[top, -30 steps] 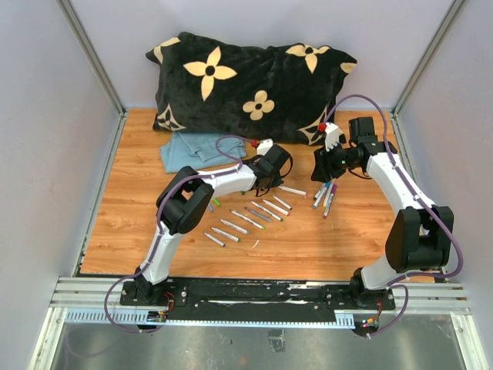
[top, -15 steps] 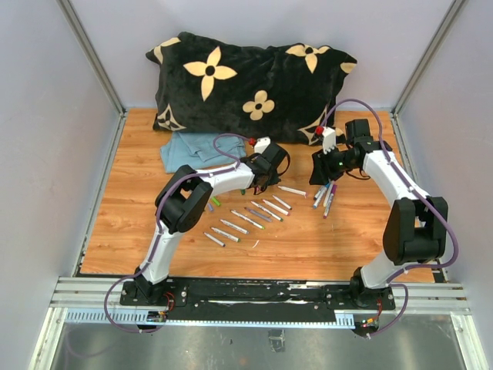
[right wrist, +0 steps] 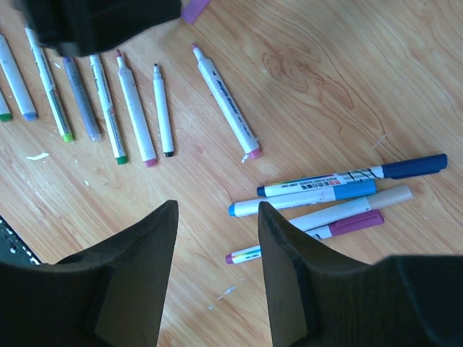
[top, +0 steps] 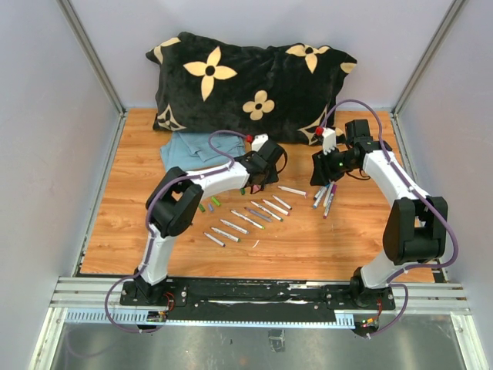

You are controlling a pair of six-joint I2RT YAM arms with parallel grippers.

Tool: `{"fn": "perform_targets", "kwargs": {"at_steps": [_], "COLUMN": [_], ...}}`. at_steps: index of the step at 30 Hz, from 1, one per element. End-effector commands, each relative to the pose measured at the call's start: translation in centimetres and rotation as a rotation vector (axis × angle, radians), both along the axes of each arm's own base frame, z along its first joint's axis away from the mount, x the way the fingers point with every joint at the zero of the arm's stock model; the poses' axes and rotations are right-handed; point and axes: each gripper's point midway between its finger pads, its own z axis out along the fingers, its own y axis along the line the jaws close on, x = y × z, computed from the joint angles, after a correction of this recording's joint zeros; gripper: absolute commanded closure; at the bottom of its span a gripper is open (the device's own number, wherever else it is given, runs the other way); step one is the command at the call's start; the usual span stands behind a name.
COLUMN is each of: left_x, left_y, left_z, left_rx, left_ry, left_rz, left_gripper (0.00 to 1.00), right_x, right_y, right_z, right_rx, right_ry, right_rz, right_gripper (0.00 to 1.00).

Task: Open the pen caps
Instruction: Place the pen cap at the center of the board, then pick up the pen from the center of the board.

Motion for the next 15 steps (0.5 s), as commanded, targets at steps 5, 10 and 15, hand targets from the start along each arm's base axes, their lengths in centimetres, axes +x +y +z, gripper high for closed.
{"fn": "perform_targets", "kwargs": {"at_steps": [5,10,15], "left_x": [-3.2,-8.5,-13.9], "left_y": [0.6,2.3,4.1], "left_z": [9.2,10.0,10.2], "left_rx": [-0.159,-0.266,-0.438], "left_ry": [-0.144,-0.232,-0.308], "left_rz": [-0.17,-0.35,-0.457], "left_gripper": [0.63,0.63,0.63], "right_x": [-0.8,-1.3,-1.4], "right_y": [-1.9,-2.8,-4.2], "right_z": [-0.4,-1.0,-2.0], "right_rx": [-0.09,-0.128,-0.162], "right_ry": [-0.013,0.001,0.033], "right_rz": [-0.016,-0.027,-0.063], "right_gripper": [0.5,0.5,0.48]}}
